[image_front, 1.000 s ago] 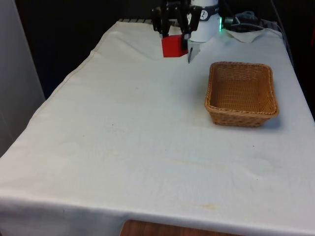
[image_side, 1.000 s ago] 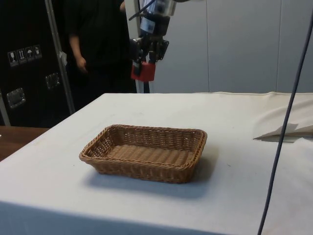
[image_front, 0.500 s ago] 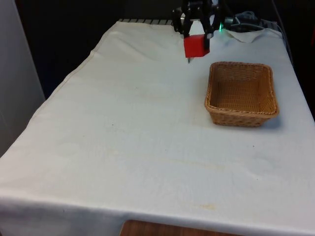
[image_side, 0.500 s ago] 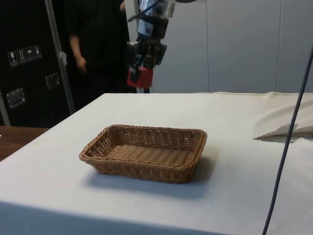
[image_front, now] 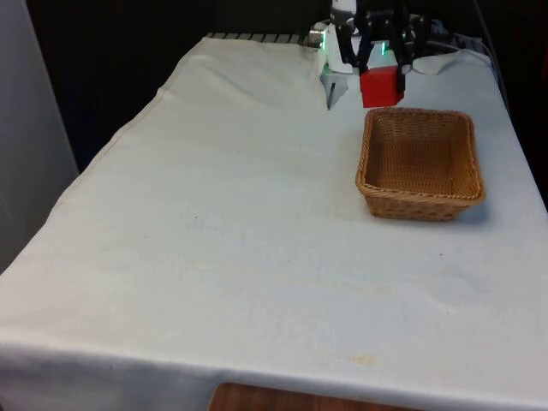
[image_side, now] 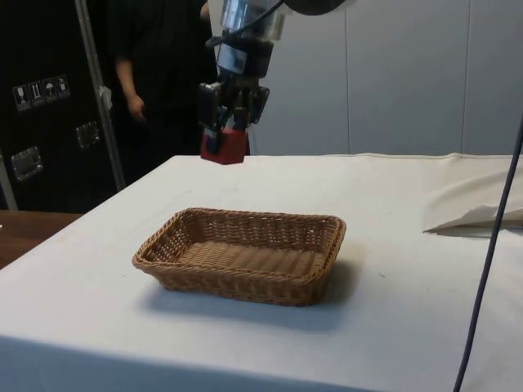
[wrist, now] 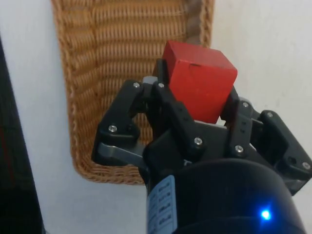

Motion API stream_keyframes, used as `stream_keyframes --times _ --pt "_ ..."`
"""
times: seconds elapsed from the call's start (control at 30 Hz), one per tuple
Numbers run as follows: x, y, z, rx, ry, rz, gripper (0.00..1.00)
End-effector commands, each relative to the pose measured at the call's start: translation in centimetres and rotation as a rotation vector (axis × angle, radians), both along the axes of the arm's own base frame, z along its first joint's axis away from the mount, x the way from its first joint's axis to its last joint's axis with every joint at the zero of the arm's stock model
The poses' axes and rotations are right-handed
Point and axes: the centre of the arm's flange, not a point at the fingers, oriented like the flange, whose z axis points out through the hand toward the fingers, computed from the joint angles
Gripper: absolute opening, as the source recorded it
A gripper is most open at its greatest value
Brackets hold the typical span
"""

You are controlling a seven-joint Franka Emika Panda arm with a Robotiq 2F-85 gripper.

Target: Pick up the cube and place it into the basket.

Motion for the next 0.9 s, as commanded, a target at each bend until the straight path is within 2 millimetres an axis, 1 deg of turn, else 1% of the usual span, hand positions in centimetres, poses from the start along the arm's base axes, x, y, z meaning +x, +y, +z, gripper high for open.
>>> stream_keyframes --times 0.0,0.03,0.1,0.13,0.23,0.27,0.3,0.33,0.47,0.53,0.6,0.63,0.73,0.83,0.87 --pt "0.1 0.1 -0.3 -0.013 -0.006 -0.005 0.02" --pt "0.0 0.3 -0.1 0.001 0.000 0.003 0.02" --pt "0.1 0.6 -0.5 -0.013 -0.006 0.000 0.02" --pt "0.1 1.2 -0.8 -0.013 -0.004 0.009 0.02" --pt "0.0 2.2 -1.2 -0.012 0.001 0.019 0.02" --pt "0.0 2.6 -1.0 0.005 0.008 0.029 0.02" --pt "0.1 2.4 -1.3 -0.012 0.002 0.022 0.02" --pt "0.0 3.1 -1.6 -0.012 0.006 0.031 0.02" --pt "0.0 4.3 -2.2 -0.011 0.013 0.045 0.02" --pt "-0.1 5.2 -2.4 0.003 0.025 0.061 0.02" --pt "0.0 5.0 -2.5 -0.009 0.015 0.055 0.02" --pt "0.2 5.5 -2.6 -0.006 0.015 0.060 0.02" --pt "0.3 6.1 -3.1 -0.003 0.019 0.068 0.02" --pt "0.3 6.4 -3.6 -0.008 0.026 0.078 0.02" --pt "0.4 6.9 -3.6 0.011 0.035 0.085 0.02"
